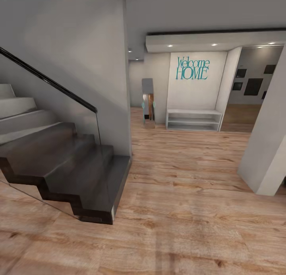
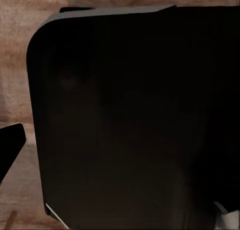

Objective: Pick up the poster from the kitchen countertop and hang it on one of the wall nails in the kitchen.

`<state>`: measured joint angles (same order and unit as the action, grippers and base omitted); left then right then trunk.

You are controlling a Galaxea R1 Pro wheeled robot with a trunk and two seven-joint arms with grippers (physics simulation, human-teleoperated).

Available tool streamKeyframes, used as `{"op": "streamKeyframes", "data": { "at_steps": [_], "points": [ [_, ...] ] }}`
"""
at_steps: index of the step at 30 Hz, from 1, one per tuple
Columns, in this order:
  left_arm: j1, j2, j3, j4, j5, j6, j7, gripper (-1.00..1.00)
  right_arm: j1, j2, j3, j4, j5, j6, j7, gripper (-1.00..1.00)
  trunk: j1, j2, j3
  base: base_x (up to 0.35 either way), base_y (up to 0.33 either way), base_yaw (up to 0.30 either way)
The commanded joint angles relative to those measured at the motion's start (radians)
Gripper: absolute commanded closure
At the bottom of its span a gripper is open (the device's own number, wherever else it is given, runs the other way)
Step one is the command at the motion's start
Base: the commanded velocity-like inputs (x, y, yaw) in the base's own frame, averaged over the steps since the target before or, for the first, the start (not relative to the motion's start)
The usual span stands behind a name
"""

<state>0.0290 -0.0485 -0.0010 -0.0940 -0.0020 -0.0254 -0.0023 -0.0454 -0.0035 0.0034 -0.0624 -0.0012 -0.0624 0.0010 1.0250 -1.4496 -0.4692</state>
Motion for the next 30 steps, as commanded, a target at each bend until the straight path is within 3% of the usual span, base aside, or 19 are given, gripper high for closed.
{"op": "streamKeyframes", "data": {
  "at_steps": [1, 7, 8, 12, 18, 21, 30],
  "points": [
    [0.001, -0.002, 0.001, -0.007, -0.002, -0.007, 0.0, -1.0, -0.003, -0.001, 0.0, -0.005, -0.001, -0.009, 0.0, -1.0, 0.0, 0.0, -0.001, 0.0, 0.0, 0.0],
    [0.002, -0.001, 0.002, -0.041, -0.004, -0.041, 0.001, -1.0, -0.008, -0.004, -0.003, -0.039, -0.003, -0.043, -0.002, -1.0, 0.0, 0.0, -0.001, 0.0, 0.0, 0.0],
    [0.002, -0.001, 0.002, -0.388, -0.004, -0.078, 0.001, -1.0, -0.008, -0.004, -0.004, -0.351, -0.004, -0.217, -0.002, -1.0, 0.0, 0.0, -0.001, 0.0, 0.0, 0.0],
    [0.002, -0.001, 0.002, -0.493, -0.003, -0.082, 0.001, -1.0, -0.008, -0.003, -0.005, -0.391, -0.007, -0.223, -0.002, -1.0, 0.0, 0.0, -0.001, 0.0, 0.0, 0.0],
    [0.002, 0.003, 0.01, -0.527, -0.003, -0.083, 0.0, -1.0, -0.008, -0.004, -0.004, -0.4, -0.007, -0.224, -0.001, -1.0, 0.0, 0.0, -0.001, 0.0, 0.0, 0.0],
    [0.002, 0.017, 0.013, -0.529, -0.002, -0.084, -0.001, -1.0, -0.007, -0.005, -0.005, -0.402, -0.004, -0.224, -0.001, -1.0, 0.0, 0.0, -0.001, 0.0, 0.0, 0.0],
    [0.002, 0.023, 0.01, -0.517, 0.0, -0.084, -0.002, -1.0, -0.007, -0.018, -0.003, -0.402, -0.002, -0.224, -0.005, -1.0, 0.0, 0.0, -0.001, -0.022, -0.023, 0.067]
  ]
}}
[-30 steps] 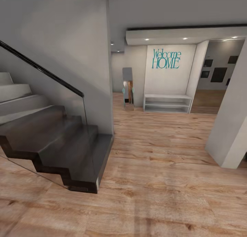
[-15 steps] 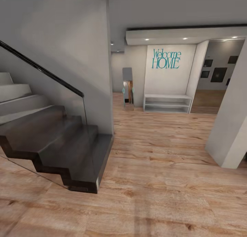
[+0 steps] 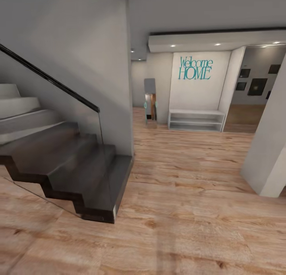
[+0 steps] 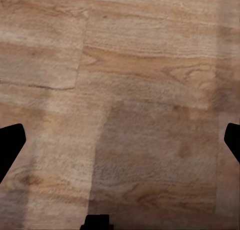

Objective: Pick up the poster from the kitchen countertop and hang it on one of the wall nails in the kitchen.

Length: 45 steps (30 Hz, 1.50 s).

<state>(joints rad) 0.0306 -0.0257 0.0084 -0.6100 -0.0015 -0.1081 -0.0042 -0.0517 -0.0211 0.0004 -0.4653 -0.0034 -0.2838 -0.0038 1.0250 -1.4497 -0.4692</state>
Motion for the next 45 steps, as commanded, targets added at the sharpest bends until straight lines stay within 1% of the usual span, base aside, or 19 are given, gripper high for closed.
{"op": "streamKeyframes", "data": {
  "at_steps": [1, 9, 24, 34, 38, 45],
  "points": [
    [0.0, 0.0, 0.001, 0.0, 0.0, -0.001, 0.0, -1.0, 0.0, 0.0, 0.001, 0.001, 0.0, -0.003, -0.001, -1.0, 0.0, 0.0, -0.001, -0.022, -0.023, 0.281],
    [0.0, 0.001, 0.002, 0.002, 0.0, -0.001, 0.0, -1.0, 0.0, 0.006, 0.005, 0.002, 0.005, -0.003, -0.001, -1.0, 0.0, 0.0, -0.001, -0.007, -0.007, 0.288],
    [0.0, 0.001, 0.002, 0.003, 0.0, -0.001, 0.0, -1.0, 0.0, 0.007, 0.007, 0.002, 0.008, -0.004, 0.001, -1.0, 0.0, 0.0, -0.001, 0.0, 0.0, 0.292],
    [0.0, 0.0, 0.002, 0.004, 0.0, -0.002, 0.0, -1.0, 0.0, 0.005, 0.007, 0.003, 0.008, -0.003, 0.004, -1.0, 0.0, 0.0, -0.001, -0.177, -0.184, 0.112],
    [0.0, 0.0, 0.002, 0.004, 0.0, -0.002, 0.0, -1.0, 0.0, 0.006, 0.007, 0.004, 0.008, -0.005, 0.003, -1.0, 0.0, 0.0, -0.001, -0.196, -0.203, 0.237],
    [0.0, 0.0, 0.002, 0.004, 0.0, -0.002, 0.0, -1.0, 0.0, 0.006, 0.008, 0.005, 0.009, -0.006, 0.002, -1.0, 0.0, 0.0, -0.001, -0.052, -0.053, 0.278]
  ]
}}
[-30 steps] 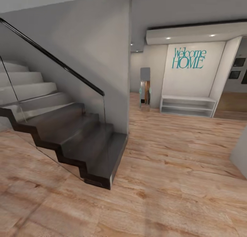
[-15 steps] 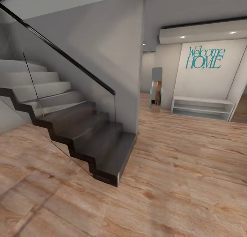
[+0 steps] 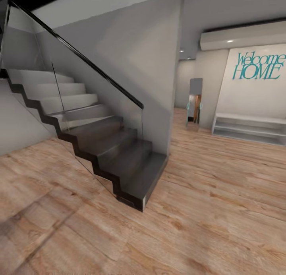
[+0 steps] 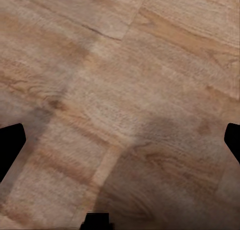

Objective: Pick up the poster from the kitchen countertop and hang it on one of the wall nails in the kitchen.

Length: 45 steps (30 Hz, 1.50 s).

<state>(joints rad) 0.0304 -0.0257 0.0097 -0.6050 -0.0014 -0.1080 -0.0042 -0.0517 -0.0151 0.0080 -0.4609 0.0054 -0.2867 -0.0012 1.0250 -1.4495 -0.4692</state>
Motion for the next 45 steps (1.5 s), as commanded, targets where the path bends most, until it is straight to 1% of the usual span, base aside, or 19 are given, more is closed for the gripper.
{"op": "streamKeyframes", "data": {
  "at_steps": [1, 18, 24, 32, 41, 45],
  "points": [
    [0.0, 0.0, 0.001, -0.001, 0.0, -0.001, 0.0, -1.0, 0.0, 0.0, 0.001, 0.001, 0.001, -0.003, 0.0, -1.0, 0.0, 0.0, -0.001, -0.013, -0.013, 0.288],
    [0.0, 0.0, 0.001, -0.001, 0.0, -0.002, 0.0, -1.0, 0.0, -0.001, 0.001, 0.001, 0.001, -0.003, 0.0, -1.0, 0.0, 0.0, -0.001, -0.007, -0.007, 0.287],
    [0.0, 0.0, 0.001, -0.001, 0.0, -0.002, 0.0, -1.0, 0.0, -0.002, 0.001, 0.001, 0.001, -0.002, 0.001, -1.0, 0.0, 0.0, -0.001, -0.197, -0.171, 0.101],
    [0.0, 0.0, 0.001, -0.001, 0.0, -0.002, 0.0, -1.0, 0.001, -0.002, 0.003, 0.001, 0.001, -0.003, 0.001, -1.0, 0.0, 0.0, -0.001, -0.253, -0.21, 0.259],
    [0.0, 0.0, 0.001, -0.001, 0.0, -0.002, 0.0, -1.0, 0.001, -0.002, 0.005, 0.002, 0.001, -0.003, 0.001, -1.0, 0.0, 0.0, -0.001, -0.038, -0.03, 0.288],
    [0.0, 0.0, 0.001, -0.001, 0.0, -0.002, 0.0, -1.0, 0.001, -0.002, 0.005, 0.002, 0.001, -0.003, 0.001, -1.0, 0.0, 0.0, -0.001, -0.161, 0.023, 0.197]
  ]
}}
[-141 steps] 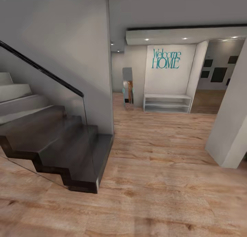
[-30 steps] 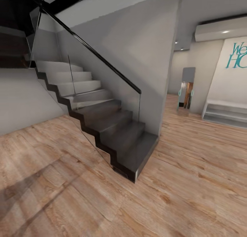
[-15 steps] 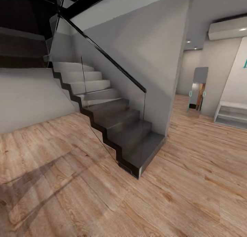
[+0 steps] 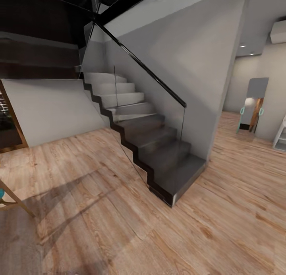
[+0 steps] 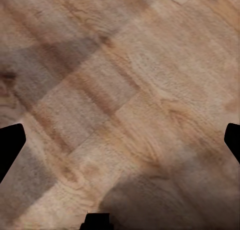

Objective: Pick up the poster from the kitchen countertop and hang it on one of the wall nails in the kitchen.

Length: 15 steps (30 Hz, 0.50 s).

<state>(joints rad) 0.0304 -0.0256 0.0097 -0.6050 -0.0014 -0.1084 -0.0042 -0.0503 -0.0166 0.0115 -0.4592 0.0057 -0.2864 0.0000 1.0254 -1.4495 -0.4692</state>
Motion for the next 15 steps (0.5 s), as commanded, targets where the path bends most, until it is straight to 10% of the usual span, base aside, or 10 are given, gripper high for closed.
{"op": "streamKeyframes", "data": {
  "at_steps": [1, 15],
  "points": [
    [0.0, 0.0, 0.001, -0.001, 0.0, -0.002, 0.0, -1.0, 0.0, 0.0, 0.001, 0.001, 0.0, -0.003, 0.0, -1.0, 0.0, -0.001, -0.001, -0.257, 0.053, 0.08],
    [0.0, 0.0, 0.001, -0.001, 0.0, -0.002, 0.0, -1.0, 0.0, 0.0, 0.001, 0.001, 0.0, -0.004, 0.0, -1.0, 0.0, -0.001, -0.001, -0.153, 0.014, 0.206]
  ]
}}
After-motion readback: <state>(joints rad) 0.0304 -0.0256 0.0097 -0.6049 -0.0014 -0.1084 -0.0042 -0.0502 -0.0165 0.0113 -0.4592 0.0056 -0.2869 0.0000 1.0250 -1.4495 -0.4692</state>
